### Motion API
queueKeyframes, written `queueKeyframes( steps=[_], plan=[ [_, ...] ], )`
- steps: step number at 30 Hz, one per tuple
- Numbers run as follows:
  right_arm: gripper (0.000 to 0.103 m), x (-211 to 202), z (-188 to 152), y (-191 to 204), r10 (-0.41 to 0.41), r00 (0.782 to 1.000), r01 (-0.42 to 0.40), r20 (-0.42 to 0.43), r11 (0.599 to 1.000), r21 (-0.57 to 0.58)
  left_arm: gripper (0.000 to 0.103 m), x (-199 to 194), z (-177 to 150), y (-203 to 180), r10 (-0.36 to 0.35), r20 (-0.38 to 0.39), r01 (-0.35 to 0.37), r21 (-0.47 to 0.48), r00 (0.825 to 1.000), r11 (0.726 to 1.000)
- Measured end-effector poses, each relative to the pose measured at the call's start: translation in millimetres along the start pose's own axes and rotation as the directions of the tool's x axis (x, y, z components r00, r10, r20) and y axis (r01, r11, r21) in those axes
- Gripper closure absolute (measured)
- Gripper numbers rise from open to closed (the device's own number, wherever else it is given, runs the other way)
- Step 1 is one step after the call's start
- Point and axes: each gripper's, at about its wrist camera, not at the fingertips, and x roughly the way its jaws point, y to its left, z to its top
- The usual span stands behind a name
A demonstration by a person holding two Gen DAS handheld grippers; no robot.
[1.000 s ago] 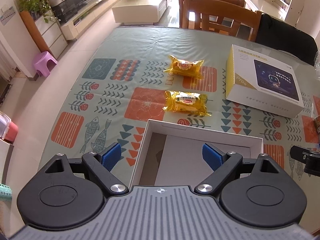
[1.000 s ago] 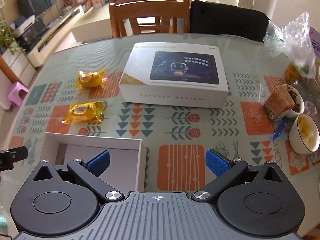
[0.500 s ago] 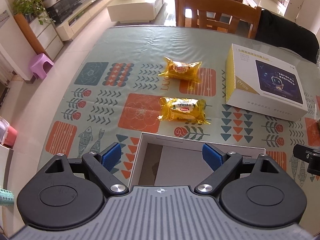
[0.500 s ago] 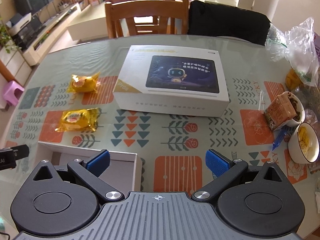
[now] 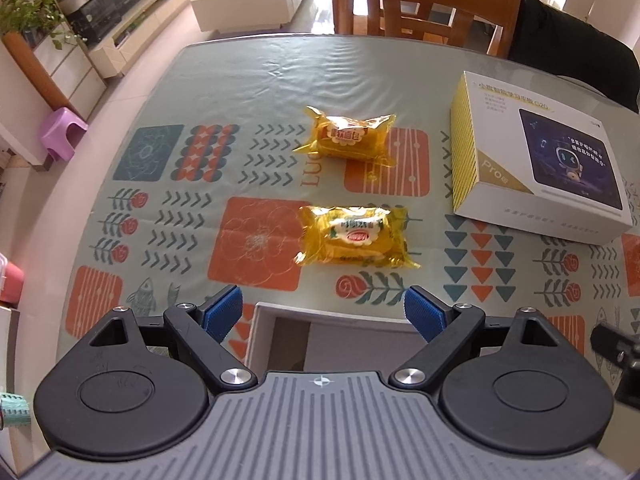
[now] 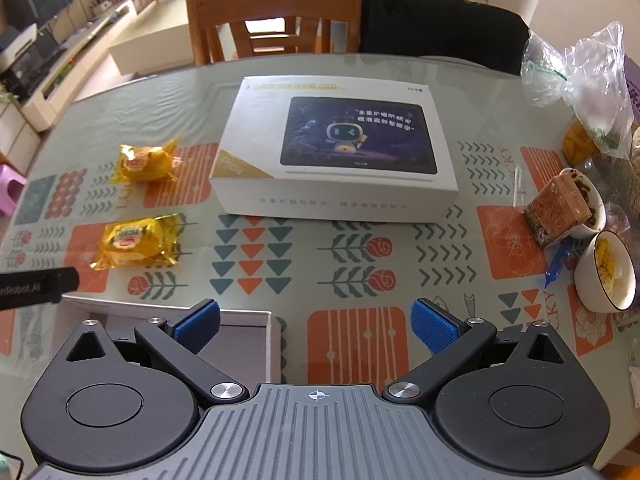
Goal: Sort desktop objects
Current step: 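Move the left tool toward the two yellow bread packets, then close the left tool on the nearer yellow bread packet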
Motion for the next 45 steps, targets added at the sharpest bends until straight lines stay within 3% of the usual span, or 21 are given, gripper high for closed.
queueKeyframes(
  steps=[16,45],
  plan=[
    [0.000,31,26,20,-0.087,0.996,0.086,-0.001,0.993,-0.078,0.000,48,27,-9,-0.015,-0.032,0.014,-0.034,0.999,0.999],
    [0.000,53,34,16,-0.078,0.996,0.073,-0.042,0.992,-0.101,0.000,142,52,-31,0.038,-0.177,-0.040,-0.006,0.983,0.999]
  ],
)
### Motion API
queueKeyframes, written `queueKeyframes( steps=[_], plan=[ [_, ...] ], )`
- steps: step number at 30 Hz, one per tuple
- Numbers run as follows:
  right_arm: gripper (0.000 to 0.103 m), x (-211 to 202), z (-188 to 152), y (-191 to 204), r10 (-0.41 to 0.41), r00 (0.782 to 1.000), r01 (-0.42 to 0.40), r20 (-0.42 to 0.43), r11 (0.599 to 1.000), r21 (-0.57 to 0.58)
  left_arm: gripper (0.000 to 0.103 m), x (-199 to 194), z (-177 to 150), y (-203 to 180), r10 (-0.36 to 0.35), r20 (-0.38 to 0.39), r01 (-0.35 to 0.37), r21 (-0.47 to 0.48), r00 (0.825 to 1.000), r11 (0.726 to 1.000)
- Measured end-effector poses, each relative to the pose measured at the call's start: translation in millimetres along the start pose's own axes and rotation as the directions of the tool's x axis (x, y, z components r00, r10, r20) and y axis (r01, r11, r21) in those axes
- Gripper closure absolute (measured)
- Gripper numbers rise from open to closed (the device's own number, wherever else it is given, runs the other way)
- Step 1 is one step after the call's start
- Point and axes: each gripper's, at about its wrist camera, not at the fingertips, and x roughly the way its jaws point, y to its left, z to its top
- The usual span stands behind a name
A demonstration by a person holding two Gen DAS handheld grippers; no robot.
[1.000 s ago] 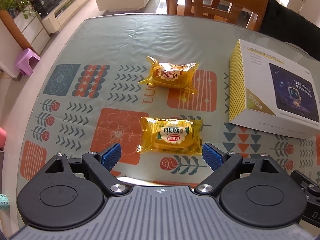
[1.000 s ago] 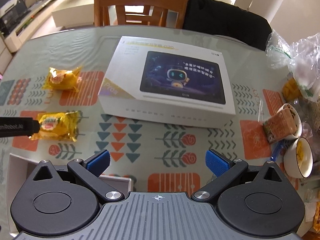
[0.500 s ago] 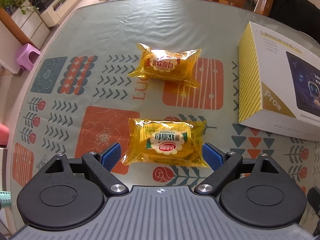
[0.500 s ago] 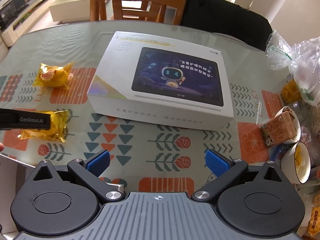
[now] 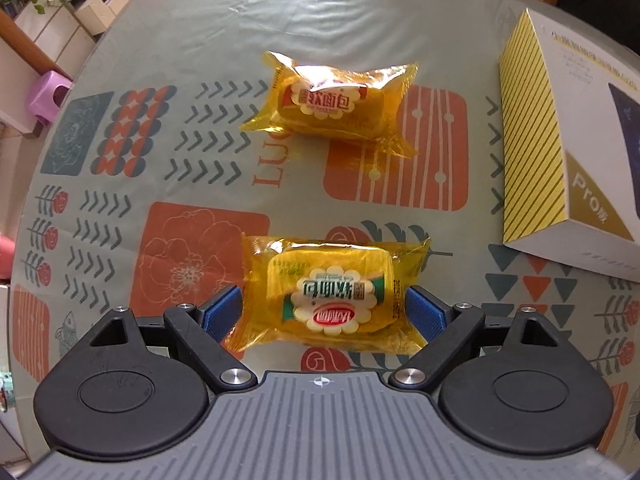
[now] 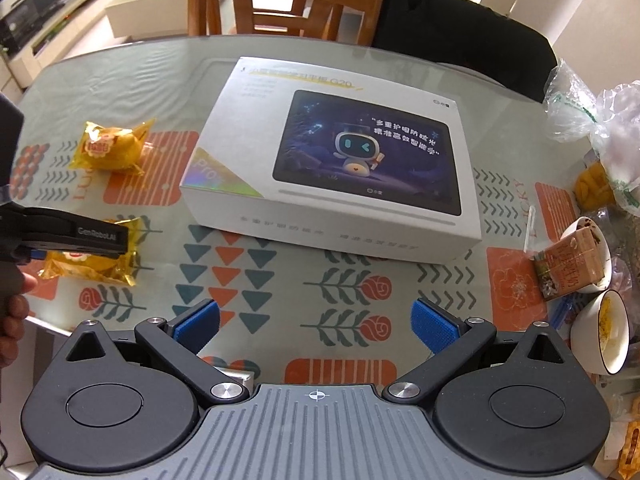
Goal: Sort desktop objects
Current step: 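Close the left tool on the nearer yellow bread packet, then carry the held bread packet with the left tool into the white box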
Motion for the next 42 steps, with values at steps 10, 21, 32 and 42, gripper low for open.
queueKeyframes(
  steps=[10,21,32,42],
  plan=[
    [0.000,-2,-1,3,0.015,1.000,-0.015,0.005,1.000,0.005,0.000,14,2,-5,0.001,-0.010,-0.001,0.018,1.000,1.000],
    [0.000,-5,-2,6,0.032,0.999,-0.032,0.010,0.999,0.010,0.000,20,-1,2,-0.070,0.002,0.070,-0.002,0.998,0.998],
    [0.000,-8,-4,9,0.048,0.999,-0.048,0.015,0.999,0.015,0.012,7,-3,-7,-0.075,0.038,0.073,0.050,0.996,0.996],
    [0.000,-19,-13,0,0.041,0.999,-0.042,0.025,0.998,0.049,0.020,-36,-18,8,-0.118,0.078,0.116,0.021,0.990,0.993]
  ],
)
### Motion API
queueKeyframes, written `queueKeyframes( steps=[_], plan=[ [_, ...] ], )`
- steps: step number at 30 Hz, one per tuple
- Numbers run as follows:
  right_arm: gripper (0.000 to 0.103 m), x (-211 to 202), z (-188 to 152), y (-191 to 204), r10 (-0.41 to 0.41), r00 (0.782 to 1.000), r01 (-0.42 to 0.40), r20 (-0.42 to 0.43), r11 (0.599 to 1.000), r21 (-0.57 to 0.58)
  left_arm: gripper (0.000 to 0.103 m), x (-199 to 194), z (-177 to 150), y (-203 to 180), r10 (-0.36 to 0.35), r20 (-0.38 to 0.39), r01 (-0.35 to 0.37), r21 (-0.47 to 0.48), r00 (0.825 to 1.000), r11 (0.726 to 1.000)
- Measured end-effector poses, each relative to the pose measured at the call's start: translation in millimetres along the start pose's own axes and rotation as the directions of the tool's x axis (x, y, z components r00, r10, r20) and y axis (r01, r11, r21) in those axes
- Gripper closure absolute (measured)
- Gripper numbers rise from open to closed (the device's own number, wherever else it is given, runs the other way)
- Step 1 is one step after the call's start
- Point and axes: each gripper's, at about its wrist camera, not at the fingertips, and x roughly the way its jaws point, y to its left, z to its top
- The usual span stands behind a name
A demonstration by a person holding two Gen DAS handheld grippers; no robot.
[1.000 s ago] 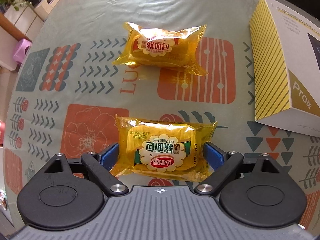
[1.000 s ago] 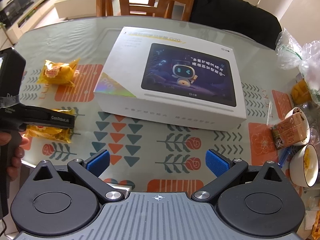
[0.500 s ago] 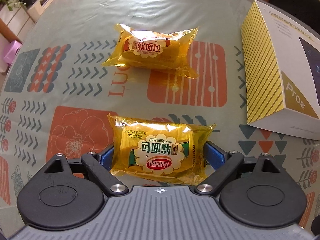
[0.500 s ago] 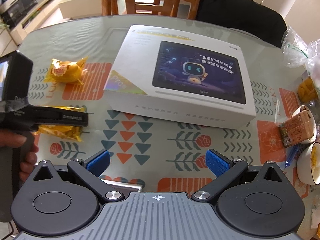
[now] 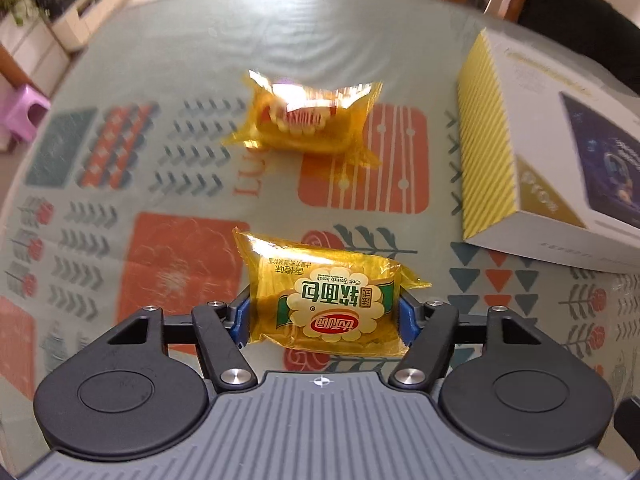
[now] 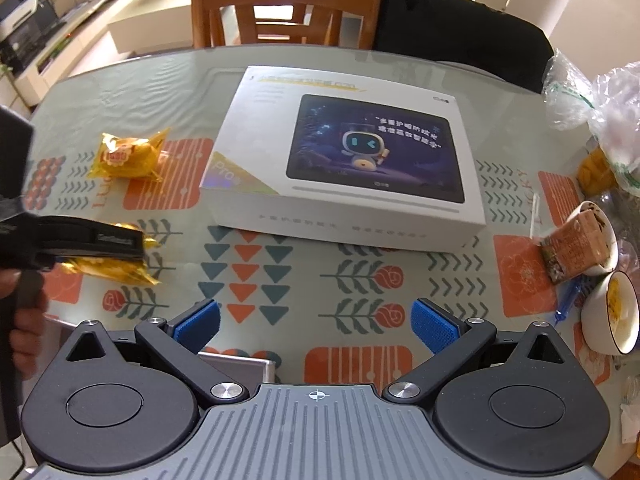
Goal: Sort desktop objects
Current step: 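Carry the held bread packet with the left tool into the white box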
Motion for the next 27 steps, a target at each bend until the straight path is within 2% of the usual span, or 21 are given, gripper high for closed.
queueKeyframes(
  steps=[6,15,21,27],
  plan=[
    [0.000,-9,-11,1,0.006,1.000,-0.006,0.010,1.000,0.006,0.020,-37,-7,12,-0.019,0.056,0.020,-0.013,0.998,1.000],
    [0.000,-21,-30,0,0.013,1.000,-0.014,0.015,1.000,0.017,0.020,-76,-44,29,0.000,0.079,0.001,-0.008,0.997,1.000],
    [0.000,-29,-44,-1,0.019,1.000,-0.019,0.018,1.000,0.024,0.020,-88,-75,32,0.003,0.065,-0.003,0.001,0.998,1.000],
    [0.000,-36,-56,-1,0.022,1.000,-0.023,0.021,0.999,0.029,0.020,-87,-111,32,0.001,0.015,-0.001,0.009,1.000,1.000]
  ],
)
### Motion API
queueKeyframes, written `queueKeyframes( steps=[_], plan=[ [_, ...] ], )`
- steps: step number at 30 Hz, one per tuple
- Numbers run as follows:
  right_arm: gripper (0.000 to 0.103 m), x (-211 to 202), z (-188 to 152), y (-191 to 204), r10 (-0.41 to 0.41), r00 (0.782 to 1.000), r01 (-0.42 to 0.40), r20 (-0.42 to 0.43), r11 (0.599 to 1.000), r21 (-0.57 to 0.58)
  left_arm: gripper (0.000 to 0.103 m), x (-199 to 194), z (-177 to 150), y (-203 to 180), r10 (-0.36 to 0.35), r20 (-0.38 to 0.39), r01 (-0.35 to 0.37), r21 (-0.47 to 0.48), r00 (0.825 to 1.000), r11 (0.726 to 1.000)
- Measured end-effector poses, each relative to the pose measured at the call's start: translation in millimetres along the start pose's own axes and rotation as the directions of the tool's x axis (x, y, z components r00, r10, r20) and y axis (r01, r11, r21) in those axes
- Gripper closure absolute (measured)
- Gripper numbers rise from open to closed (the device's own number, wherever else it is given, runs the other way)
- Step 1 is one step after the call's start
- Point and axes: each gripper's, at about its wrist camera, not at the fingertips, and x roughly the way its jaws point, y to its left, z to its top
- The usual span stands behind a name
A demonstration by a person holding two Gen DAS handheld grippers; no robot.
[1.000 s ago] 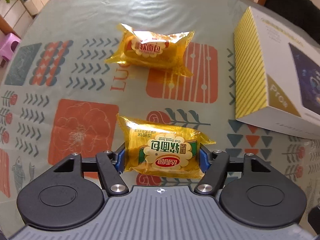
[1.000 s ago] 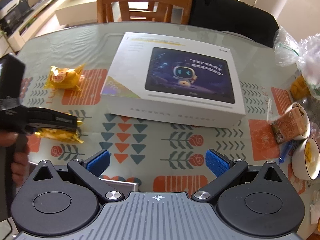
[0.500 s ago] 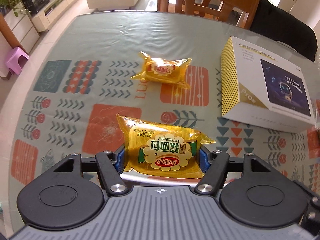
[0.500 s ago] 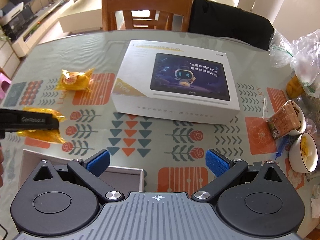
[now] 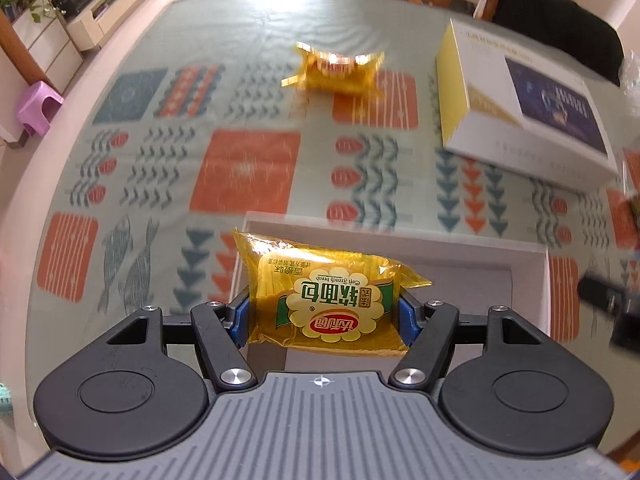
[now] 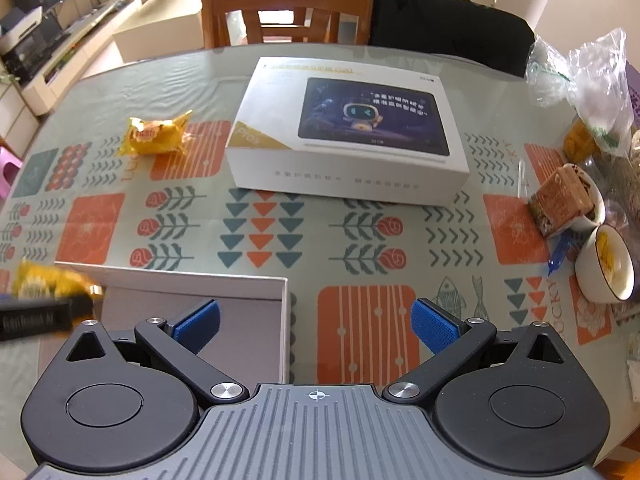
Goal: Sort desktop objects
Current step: 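Carry the held bread packet with the left tool into the white box, then open the left tool to drop the packet inside the box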
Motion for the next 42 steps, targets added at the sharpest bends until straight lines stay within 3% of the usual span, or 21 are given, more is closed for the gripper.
queueKeyframes(
  steps=[10,23,31,37,42],
  plan=[
    [0.000,-2,-8,10,-0.010,1.000,0.010,-0.011,1.000,-0.014,0.019,15,-41,-3,0.002,-0.069,0.000,0.034,0.998,0.999],
    [0.000,-5,-19,22,-0.023,0.999,0.022,-0.026,0.999,-0.033,0.019,43,-63,2,-0.016,-0.168,0.020,0.021,0.986,1.000],
    [0.000,-8,-25,29,-0.031,0.999,0.029,-0.031,0.998,-0.053,0.018,57,-65,-1,-0.001,-0.161,0.005,0.023,0.987,1.000],
    [0.000,-9,-27,27,-0.041,0.999,0.040,-0.032,0.998,-0.058,0.009,60,-64,-6,0.012,-0.155,-0.007,0.033,0.988,0.999],
    [0.000,-9,-28,20,-0.046,0.998,0.044,-0.033,0.998,-0.043,0.000,53,-61,-1,0.009,-0.143,-0.011,-0.013,0.990,1.000]
  ],
)
